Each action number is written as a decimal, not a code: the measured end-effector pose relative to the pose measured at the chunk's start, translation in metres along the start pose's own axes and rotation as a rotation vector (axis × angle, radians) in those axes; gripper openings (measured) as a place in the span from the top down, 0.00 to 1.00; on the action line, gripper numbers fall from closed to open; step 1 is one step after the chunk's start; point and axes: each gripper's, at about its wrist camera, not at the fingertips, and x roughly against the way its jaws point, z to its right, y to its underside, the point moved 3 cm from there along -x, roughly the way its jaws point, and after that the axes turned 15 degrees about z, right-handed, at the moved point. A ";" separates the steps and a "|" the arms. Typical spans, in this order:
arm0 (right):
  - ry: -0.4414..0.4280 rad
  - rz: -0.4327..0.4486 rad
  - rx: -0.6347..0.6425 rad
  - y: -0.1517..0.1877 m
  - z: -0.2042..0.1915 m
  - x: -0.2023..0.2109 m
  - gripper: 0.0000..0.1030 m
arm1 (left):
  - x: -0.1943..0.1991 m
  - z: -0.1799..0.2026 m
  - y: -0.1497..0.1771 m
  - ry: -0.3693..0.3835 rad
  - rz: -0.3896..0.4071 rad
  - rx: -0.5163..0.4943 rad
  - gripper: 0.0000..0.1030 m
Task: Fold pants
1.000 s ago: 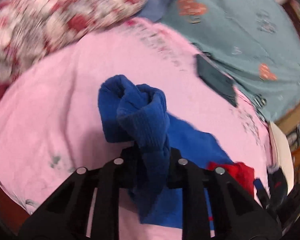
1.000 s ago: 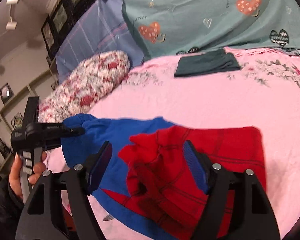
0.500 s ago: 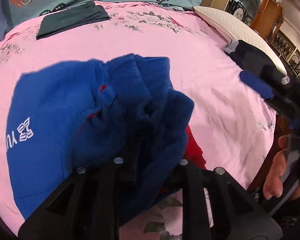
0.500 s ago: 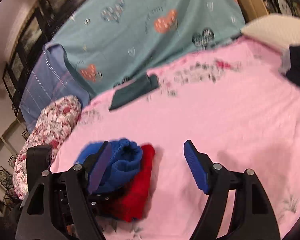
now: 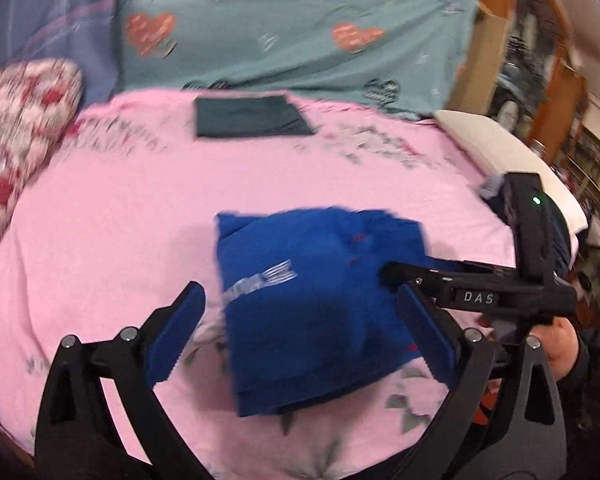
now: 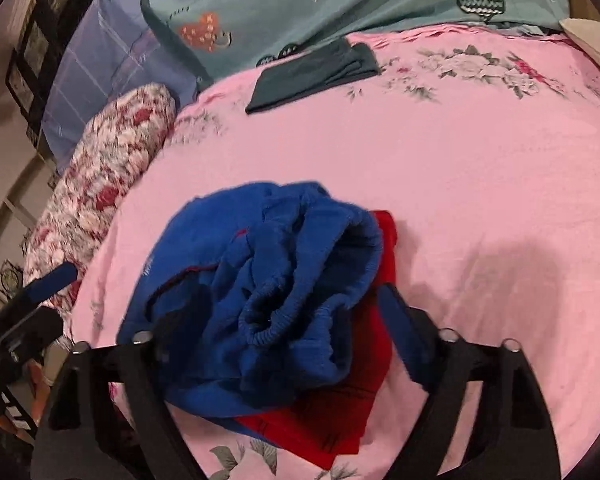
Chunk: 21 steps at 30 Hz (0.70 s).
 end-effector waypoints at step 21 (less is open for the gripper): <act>-0.014 0.176 0.065 -0.044 -0.013 0.075 0.46 | -0.065 0.001 0.061 -0.103 -0.226 -0.136 0.04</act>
